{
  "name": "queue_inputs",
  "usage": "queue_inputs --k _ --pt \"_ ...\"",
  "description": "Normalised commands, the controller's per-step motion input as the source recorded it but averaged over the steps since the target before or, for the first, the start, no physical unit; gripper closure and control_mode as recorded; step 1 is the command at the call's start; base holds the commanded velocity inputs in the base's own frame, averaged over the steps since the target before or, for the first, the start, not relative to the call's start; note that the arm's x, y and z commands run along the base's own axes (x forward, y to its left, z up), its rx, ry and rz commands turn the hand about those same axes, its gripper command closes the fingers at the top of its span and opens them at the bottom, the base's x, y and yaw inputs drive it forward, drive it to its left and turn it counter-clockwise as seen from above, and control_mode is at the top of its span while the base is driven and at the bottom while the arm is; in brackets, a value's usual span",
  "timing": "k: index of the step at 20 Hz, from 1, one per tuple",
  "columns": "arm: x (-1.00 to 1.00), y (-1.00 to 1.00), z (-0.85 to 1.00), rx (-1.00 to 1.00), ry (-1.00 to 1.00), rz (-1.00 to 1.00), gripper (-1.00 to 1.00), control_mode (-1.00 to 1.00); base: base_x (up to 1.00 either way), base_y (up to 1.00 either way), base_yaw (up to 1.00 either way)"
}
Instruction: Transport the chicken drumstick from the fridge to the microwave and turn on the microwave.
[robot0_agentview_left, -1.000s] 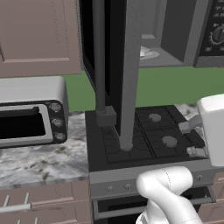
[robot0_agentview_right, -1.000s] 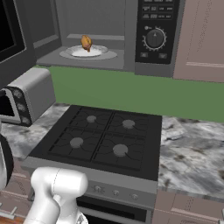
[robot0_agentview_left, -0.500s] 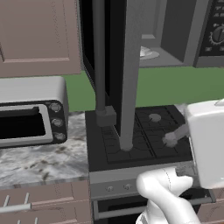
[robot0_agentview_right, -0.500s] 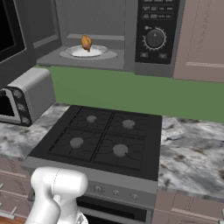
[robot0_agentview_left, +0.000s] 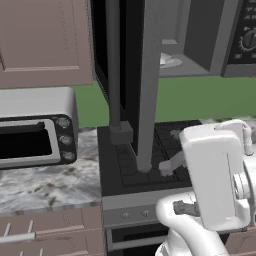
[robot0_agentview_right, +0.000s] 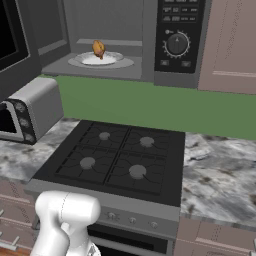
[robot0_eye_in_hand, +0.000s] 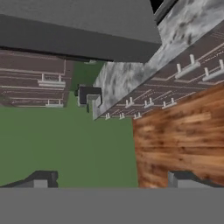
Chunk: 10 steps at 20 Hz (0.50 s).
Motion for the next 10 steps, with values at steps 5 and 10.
queue_inputs --k 5,10 --pt "0.16 0.48 0.0 0.0 0.0 -0.11 -1.0 -1.0 0.0 0.0 0.0" --pt "0.18 0.49 0.0 0.0 0.0 -0.19 -1.0 -1.0 0.0 0.0 0.0"
